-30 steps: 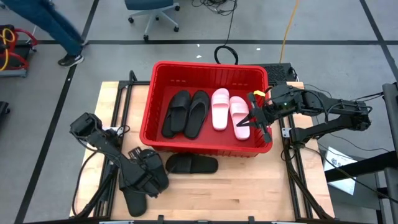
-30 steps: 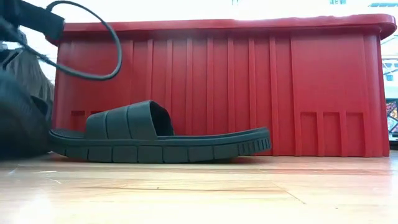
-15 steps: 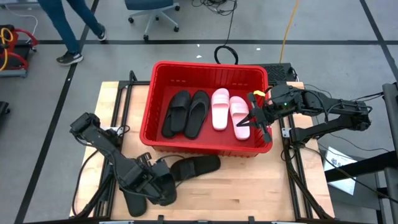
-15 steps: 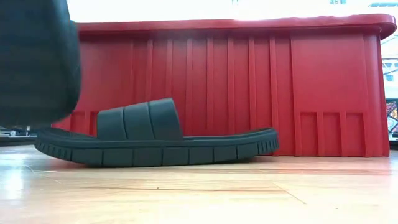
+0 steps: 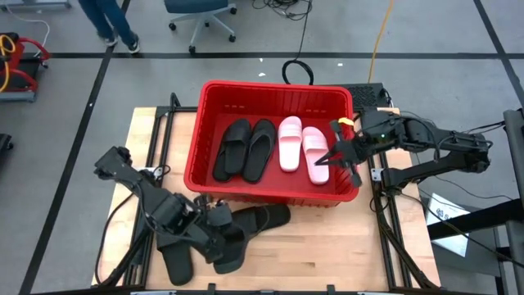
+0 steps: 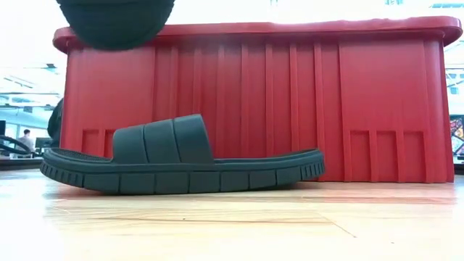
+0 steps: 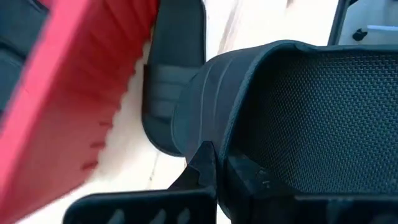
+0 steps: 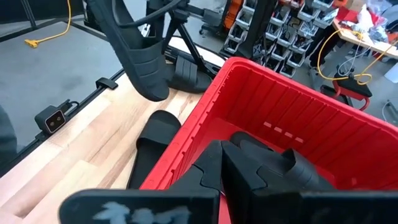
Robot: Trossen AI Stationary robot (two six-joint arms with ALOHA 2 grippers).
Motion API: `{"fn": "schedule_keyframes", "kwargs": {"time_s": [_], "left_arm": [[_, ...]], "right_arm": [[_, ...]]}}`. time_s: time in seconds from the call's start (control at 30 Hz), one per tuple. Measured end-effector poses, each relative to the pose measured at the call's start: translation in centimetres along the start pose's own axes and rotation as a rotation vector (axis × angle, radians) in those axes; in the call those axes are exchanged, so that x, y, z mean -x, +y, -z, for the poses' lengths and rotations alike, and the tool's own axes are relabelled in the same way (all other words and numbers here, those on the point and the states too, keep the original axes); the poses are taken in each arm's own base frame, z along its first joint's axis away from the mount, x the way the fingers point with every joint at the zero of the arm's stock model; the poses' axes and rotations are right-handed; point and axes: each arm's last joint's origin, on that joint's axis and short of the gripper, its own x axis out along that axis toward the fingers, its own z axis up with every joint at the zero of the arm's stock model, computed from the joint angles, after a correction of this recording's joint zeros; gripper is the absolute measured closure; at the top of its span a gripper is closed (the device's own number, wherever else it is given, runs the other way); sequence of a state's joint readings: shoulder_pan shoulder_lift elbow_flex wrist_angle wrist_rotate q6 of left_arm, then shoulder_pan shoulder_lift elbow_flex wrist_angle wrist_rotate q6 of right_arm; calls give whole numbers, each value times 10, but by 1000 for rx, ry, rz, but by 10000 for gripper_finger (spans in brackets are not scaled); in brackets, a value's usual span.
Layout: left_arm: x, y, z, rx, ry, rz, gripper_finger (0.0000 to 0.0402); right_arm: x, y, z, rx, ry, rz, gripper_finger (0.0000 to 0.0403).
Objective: Pick and place slides into bin
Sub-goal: Put the black slide into the red bin
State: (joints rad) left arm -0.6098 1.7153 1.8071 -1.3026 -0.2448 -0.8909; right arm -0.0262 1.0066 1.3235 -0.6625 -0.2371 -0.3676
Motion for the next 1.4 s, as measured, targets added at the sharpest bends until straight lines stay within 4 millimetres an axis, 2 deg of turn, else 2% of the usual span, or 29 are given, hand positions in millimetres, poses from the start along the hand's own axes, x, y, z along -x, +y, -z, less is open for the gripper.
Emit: {"fn": "schedule_keyframes", "kwargs": {"time_s": [0.3, 0.6, 0.73, 0.87, 1.0, 1.1, 1.4], "left_arm": [[30, 26, -34, -105, -42, 3, 400], [64, 57, -68, -261, -184, -31, 400], [77, 76, -82, -320, -248, -100, 400], [87, 102, -93, -358, -268, -255, 400], [82, 129, -105, -390, -238, -416, 400], [71, 148, -113, -416, -195, -509, 400], [9, 201, -140, -436, -141, -625, 400]], "right_arm": [[17, 3, -2, 12, -45, 18, 403], [20, 4, -3, 38, -51, 21, 403], [20, 4, -3, 63, -51, 21, 403], [19, 4, -3, 62, -50, 23, 403], [19, 4, -3, 61, -50, 24, 403], [19, 4, -3, 60, -50, 25, 403], [19, 4, -3, 59, -50, 25, 403]]}}
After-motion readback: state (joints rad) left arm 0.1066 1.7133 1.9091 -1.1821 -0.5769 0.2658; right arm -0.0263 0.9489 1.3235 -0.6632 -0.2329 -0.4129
